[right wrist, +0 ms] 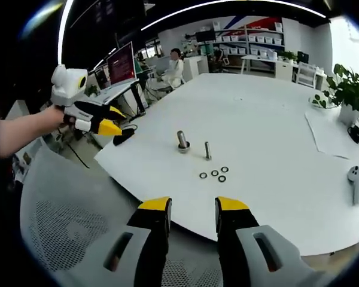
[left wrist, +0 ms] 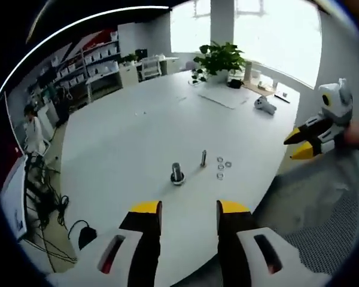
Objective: Place the washer onto the threaded stud by aligning its center hole with the stud, sliding it down to the base, and recovering from edge contact or off-axis alignment until the washer reaches the visible bottom stop.
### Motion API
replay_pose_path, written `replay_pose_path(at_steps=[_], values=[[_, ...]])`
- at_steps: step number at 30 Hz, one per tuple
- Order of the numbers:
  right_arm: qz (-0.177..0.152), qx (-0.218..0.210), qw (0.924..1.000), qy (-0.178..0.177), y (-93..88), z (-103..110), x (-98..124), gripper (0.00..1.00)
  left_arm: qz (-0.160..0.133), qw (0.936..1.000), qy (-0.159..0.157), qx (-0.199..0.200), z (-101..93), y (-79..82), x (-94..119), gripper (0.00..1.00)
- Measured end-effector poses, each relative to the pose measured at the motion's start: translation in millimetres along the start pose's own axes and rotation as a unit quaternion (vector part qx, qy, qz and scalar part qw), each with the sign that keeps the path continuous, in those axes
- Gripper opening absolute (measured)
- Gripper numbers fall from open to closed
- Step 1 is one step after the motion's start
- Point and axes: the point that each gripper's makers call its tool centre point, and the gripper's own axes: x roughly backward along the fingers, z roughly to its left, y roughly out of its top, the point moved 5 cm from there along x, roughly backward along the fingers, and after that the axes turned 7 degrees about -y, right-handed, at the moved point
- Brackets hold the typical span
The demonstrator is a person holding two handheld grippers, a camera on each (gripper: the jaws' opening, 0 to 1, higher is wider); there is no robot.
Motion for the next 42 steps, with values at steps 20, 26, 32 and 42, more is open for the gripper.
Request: replay_pose_path(at_steps=[20, 26, 32, 42], values=[[0.01, 0.004, 0.9999, -0.003, -2.3, 2, 1, 0.32, -0.055, 0.9974, 0.02, 0.042, -15.9, -19.6, 35, 0.36], [0.014, 0.007, 0.9999, -0.002, -3.0, 2, 0, 0.32, -0.054, 0.9976, 0.029, 0.033, -18.9, -24.9, 40, 0.35], [0.015, 0.006, 0.9999, -0.004, -3.0, 1, 0, 0.32, -0.066, 0.9963, 0.033, 0.045, -16.1, -32.0, 47, 0.36], [0.02, 0.01, 0.9997, -0.004, -4.3, 1, 0, 0.32, -0.071, 0.9945, 0.032, 0.07, -17.6, -46.6, 52, 0.35]])
